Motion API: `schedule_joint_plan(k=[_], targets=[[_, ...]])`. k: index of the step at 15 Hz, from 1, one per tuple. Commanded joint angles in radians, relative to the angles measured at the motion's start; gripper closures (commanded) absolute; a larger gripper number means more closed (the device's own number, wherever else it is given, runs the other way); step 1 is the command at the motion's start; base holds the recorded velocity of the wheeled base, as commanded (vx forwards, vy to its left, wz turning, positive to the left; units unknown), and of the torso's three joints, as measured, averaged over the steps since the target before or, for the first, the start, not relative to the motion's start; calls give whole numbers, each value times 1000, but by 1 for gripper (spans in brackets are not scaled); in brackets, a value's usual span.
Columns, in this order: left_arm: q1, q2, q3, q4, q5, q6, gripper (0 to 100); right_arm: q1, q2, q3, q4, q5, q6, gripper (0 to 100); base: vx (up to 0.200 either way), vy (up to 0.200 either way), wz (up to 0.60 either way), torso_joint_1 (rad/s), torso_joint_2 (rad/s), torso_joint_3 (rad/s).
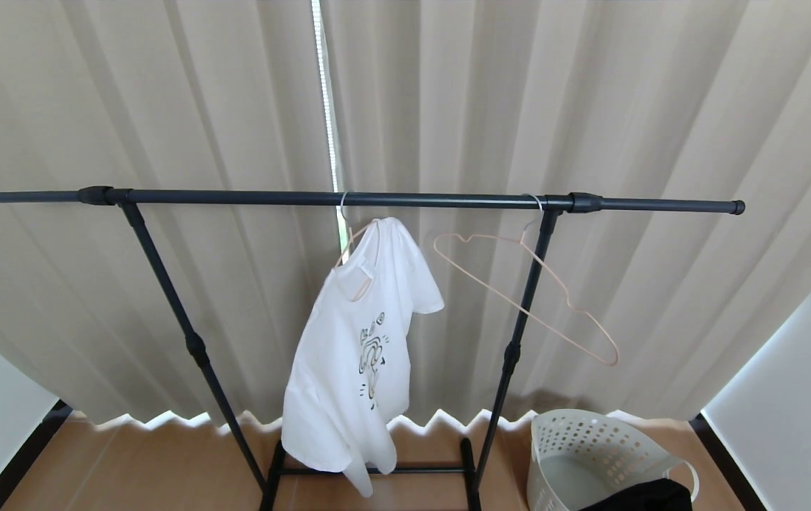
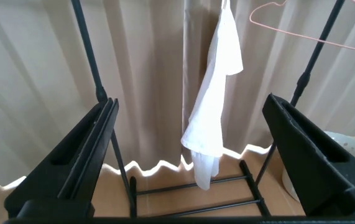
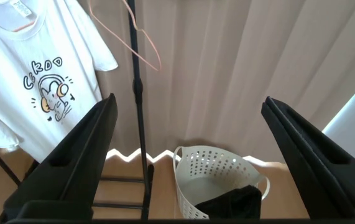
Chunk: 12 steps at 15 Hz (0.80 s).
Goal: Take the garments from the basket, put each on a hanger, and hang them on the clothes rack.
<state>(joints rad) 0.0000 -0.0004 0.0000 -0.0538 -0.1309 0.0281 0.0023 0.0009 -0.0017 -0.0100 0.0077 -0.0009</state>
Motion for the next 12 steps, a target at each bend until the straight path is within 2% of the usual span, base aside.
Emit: schedule_joint_plan(k=[1, 4, 12], targets=[[0, 0, 0, -1, 2, -2, 0, 1, -1, 2, -1, 2, -2, 0, 0, 0, 0, 0, 0, 0], [0, 0, 0, -1, 0, 0, 0, -1, -1, 2, 4, 5, -4, 0, 0, 0, 0, -9, 24, 19], [0, 0, 0, -1, 2, -4, 0, 1, -1, 2, 5, 8, -2, 0, 0, 0, 0, -137, 305, 161]])
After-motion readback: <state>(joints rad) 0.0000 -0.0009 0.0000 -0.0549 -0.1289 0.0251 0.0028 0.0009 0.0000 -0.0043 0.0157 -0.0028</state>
